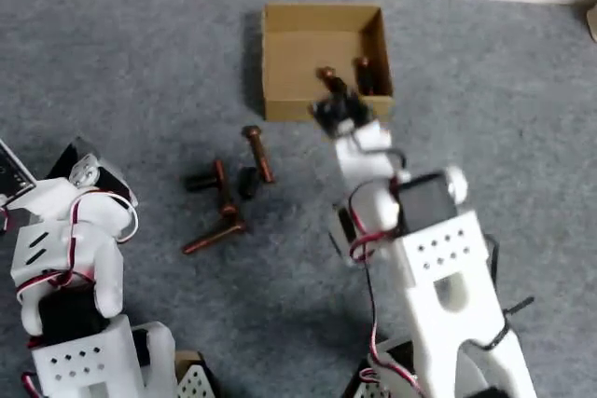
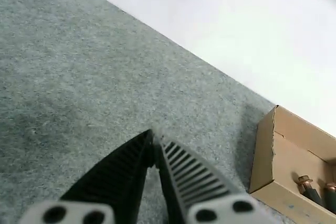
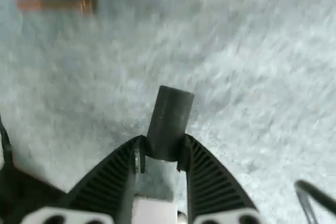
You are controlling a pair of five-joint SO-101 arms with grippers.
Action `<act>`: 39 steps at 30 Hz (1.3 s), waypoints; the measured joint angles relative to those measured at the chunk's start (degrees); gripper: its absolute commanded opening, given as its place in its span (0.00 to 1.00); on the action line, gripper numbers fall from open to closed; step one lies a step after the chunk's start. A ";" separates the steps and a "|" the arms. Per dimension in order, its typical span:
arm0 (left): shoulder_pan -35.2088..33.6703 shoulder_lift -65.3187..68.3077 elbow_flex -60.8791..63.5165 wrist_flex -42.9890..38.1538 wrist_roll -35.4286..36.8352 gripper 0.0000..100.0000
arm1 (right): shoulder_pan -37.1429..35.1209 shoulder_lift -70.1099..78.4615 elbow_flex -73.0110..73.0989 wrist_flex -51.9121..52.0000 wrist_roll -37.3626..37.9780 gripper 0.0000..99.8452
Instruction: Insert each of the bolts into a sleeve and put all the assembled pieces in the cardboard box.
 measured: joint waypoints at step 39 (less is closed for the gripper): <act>4.13 0.00 2.81 0.00 -0.35 0.02 | 10.46 -12.57 59.78 -63.65 -2.81 0.21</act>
